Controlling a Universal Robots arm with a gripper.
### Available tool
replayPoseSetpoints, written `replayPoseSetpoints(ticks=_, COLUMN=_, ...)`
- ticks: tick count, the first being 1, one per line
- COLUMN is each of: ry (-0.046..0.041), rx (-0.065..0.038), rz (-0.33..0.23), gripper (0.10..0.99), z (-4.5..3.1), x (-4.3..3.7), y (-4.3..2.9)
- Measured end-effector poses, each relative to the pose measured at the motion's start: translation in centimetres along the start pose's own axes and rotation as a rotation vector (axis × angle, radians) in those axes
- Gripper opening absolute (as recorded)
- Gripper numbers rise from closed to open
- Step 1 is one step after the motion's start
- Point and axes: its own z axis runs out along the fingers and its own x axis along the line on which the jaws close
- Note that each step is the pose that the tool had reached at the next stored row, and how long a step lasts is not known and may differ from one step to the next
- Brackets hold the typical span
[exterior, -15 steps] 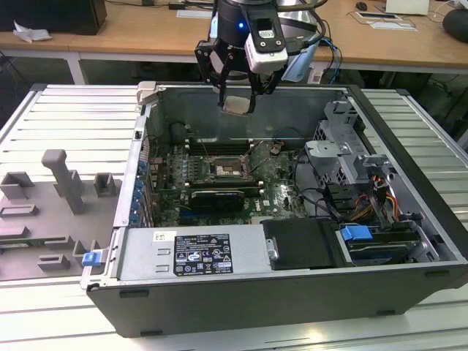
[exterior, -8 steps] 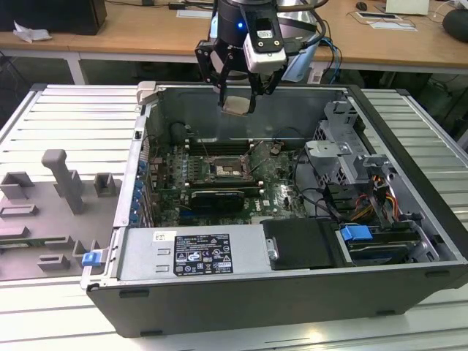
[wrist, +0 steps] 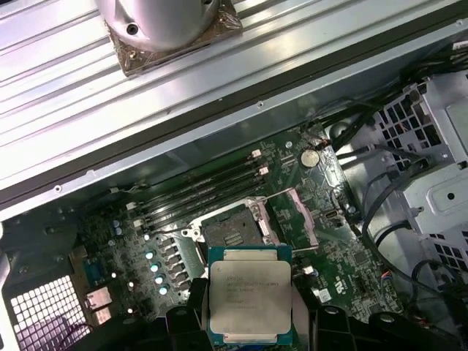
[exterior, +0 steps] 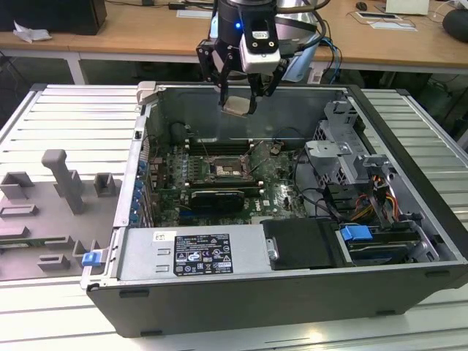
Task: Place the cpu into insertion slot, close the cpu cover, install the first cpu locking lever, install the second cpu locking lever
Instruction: 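Place the cpu into insertion slot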
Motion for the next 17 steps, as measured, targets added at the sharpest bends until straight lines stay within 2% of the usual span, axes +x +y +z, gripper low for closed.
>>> replayPoseSetpoints(ticks=6, ry=-0.0041, rx=-0.001, rz=0.046, gripper=0.541, z=0.01, x=0.00, y=0.00)
replayPoseSetpoints(ticks=9, ry=-0.0079, rx=-0.002, rz=0.088, gripper=0.541, z=0.02, x=0.00, y=0.00)
replayPoseSetpoints(ticks=17, ry=-0.0129, rx=-0.003, rz=0.145, gripper=0.541, z=0.02, x=0.00, y=0.00)
